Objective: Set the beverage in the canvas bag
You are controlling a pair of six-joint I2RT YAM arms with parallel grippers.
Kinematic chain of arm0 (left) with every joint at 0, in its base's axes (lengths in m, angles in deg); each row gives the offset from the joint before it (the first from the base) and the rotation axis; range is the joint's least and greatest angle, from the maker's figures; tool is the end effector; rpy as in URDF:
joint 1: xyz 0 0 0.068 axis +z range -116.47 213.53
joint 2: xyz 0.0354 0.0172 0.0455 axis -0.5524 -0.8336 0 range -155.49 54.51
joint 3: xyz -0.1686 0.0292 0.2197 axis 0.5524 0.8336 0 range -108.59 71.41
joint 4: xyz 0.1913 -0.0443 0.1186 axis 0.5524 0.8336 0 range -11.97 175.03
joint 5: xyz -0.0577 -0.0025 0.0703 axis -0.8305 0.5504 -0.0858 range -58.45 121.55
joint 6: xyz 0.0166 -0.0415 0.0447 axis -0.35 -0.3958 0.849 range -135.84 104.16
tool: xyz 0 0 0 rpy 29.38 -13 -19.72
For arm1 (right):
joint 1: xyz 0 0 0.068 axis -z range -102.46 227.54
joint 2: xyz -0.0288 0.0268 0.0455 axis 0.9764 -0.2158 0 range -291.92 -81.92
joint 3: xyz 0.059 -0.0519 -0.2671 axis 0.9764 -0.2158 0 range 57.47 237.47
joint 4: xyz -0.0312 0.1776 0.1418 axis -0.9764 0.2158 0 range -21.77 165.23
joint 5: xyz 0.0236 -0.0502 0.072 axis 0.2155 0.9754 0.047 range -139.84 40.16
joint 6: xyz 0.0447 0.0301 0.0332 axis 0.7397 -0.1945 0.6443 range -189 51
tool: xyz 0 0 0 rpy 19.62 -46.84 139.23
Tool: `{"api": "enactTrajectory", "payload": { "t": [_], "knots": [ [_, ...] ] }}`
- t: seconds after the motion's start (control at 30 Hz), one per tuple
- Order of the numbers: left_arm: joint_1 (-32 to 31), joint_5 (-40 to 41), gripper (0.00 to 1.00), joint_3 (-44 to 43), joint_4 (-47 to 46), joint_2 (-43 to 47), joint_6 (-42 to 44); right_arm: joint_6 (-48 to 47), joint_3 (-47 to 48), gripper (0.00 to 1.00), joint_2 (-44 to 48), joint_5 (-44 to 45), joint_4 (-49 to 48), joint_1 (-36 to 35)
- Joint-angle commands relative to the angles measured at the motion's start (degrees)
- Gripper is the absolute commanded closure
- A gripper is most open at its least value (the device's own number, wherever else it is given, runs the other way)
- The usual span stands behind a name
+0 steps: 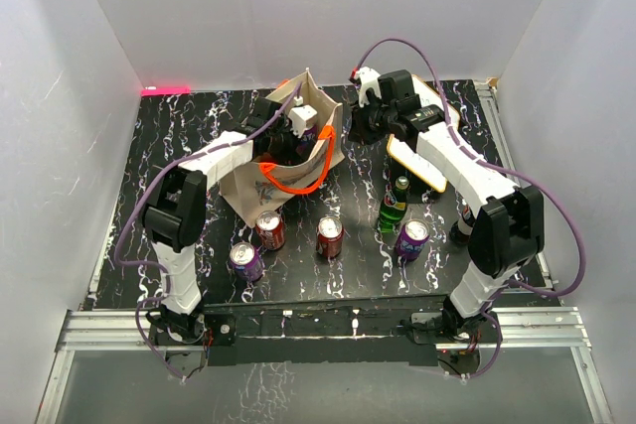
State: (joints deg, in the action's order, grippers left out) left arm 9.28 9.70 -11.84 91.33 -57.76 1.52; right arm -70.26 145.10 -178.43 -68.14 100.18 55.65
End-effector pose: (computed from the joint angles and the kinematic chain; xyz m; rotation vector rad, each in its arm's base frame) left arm 0.3787 -0.1905 0.2334 0.9948 2.0688 -0.5014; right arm 0.3271 0.1478 0.3299 -0.6259 2.2137 0.5516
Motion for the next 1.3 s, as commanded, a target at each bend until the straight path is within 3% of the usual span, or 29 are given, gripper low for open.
{"api": "enactTrajectory", "payload": {
  "t": [0.0,0.13,0.37,0.63,0.9,1.13,1.27],
  "knots": [
    [-0.32,-2.46,0.09,1.31,5.36,-3.08,-0.15,-0.85,2.44,0.92,-0.17,-0.67,-1.82,0.23],
    [-0.36,-5.69,0.11,2.38,5.54,-2.03,2.99,-0.9,2.48,0.92,-0.42,-0.59,-1.89,0.28],
    [-0.36,-2.1,0.1,5.94,3.43,4.01,5.76,-0.74,1.93,0.92,-0.48,-0.97,-2.09,0.52],
    [-0.36,-9.25,0.1,9.79,0.69,11.93,7.68,-0.7,1.16,0.92,0.0,-1.61,-2.55,0.63],
    [-0.35,-1.27,0.03,4.9,2.12,5.97,3.37,-0.59,0.54,0.92,0.57,-2.07,-3.12,0.67],
    [-0.36,0.76,0.03,5.71,0.36,3.53,5.45,-0.5,0.69,0.92,0.55,-1.92,-3.12,0.68],
    [-0.36,-1.49,0.03,4.73,4.25,1.25,6.55,-0.5,0.86,0.92,0.47,-1.84,-3.09,0.65]
  ]
}}
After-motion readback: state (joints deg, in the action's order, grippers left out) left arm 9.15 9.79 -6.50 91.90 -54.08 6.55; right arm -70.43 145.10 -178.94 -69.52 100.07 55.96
